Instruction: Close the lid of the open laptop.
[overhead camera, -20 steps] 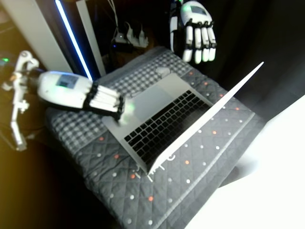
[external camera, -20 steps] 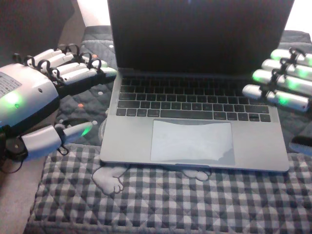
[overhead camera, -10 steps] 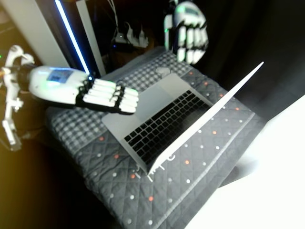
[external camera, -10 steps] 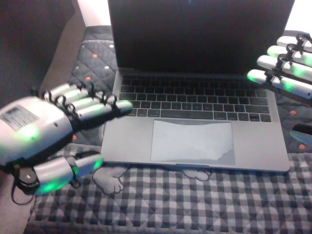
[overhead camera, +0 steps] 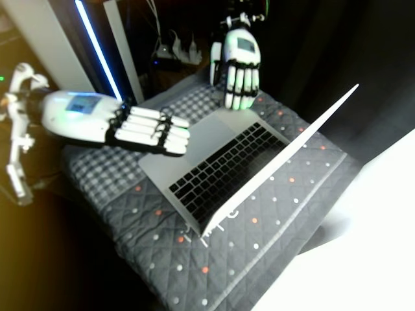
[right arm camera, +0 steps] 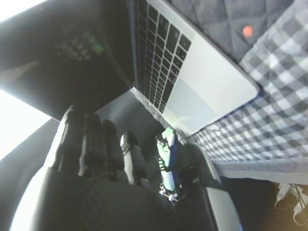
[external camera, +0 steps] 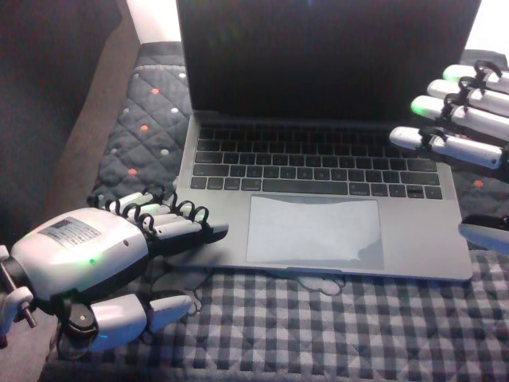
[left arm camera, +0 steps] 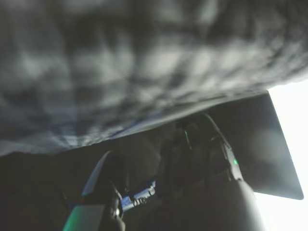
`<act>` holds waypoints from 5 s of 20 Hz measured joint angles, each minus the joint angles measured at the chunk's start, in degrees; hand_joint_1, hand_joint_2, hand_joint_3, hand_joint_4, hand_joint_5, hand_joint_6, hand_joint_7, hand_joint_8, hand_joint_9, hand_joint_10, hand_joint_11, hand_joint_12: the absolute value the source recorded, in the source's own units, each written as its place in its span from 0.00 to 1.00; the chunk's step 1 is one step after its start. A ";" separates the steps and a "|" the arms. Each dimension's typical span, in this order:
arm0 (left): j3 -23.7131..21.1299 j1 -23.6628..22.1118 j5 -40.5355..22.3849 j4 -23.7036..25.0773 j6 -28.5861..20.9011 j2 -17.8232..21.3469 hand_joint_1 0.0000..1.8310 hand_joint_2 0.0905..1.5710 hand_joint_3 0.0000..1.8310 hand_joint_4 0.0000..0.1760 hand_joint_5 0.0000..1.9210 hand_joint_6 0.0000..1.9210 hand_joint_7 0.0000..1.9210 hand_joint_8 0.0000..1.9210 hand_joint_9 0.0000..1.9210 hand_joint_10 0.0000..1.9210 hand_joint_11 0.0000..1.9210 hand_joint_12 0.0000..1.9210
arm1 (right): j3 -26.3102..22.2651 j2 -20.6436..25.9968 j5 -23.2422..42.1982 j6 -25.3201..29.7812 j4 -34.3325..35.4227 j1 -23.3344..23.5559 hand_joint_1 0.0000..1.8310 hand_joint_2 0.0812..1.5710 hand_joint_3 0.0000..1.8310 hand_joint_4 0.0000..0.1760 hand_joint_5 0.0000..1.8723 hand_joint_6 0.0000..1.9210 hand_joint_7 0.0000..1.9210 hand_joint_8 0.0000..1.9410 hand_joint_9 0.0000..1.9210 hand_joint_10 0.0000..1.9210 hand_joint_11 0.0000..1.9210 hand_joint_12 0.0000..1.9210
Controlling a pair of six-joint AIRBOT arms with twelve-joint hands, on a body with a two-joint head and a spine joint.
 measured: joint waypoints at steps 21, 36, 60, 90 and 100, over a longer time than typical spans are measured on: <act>2.80 0.59 -1.36 0.39 -4.00 -3.37 0.19 0.91 0.00 0.48 0.08 0.00 0.08 0.00 0.07 0.02 0.00 0.57 | 9.90 -9.75 2.12 5.92 -2.08 16.59 0.16 0.82 0.00 0.96 0.00 0.00 0.00 0.00 0.07 0.09 0.08 0.96; 3.08 0.59 -1.68 0.90 -4.57 -3.98 0.23 0.90 0.00 0.31 0.11 0.00 0.11 0.00 0.09 0.01 0.00 0.41 | 18.49 -13.73 -16.90 -0.94 6.80 32.28 0.23 0.85 0.00 0.21 0.00 0.00 0.00 0.00 0.00 0.00 0.00 0.00; -2.40 6.45 -8.46 -5.90 -3.69 2.84 0.36 0.90 0.00 0.00 0.28 0.10 0.28 0.18 0.11 0.48 0.00 0.82 | 8.59 -7.15 -11.47 26.40 -21.97 20.22 0.19 0.78 0.00 0.00 0.00 0.85 0.08 0.86 0.14 0.95 0.14 1.00; -2.84 4.74 -30.93 -12.33 -0.33 7.54 0.49 0.93 0.00 0.00 0.04 0.62 0.09 0.53 0.07 0.59 0.02 0.75 | 5.62 -3.85 -6.54 34.14 -23.02 1.77 0.21 0.85 0.00 0.00 0.06 0.02 0.11 0.00 0.08 0.15 0.00 0.48; -2.73 4.74 -35.04 -13.55 -1.07 10.47 0.22 0.86 0.00 0.68 0.00 0.00 0.00 0.00 0.00 0.00 0.00 0.00 | 4.24 0.44 4.79 24.22 -8.81 1.77 0.14 0.90 0.00 0.15 0.00 0.00 0.00 0.00 0.00 0.00 0.00 0.00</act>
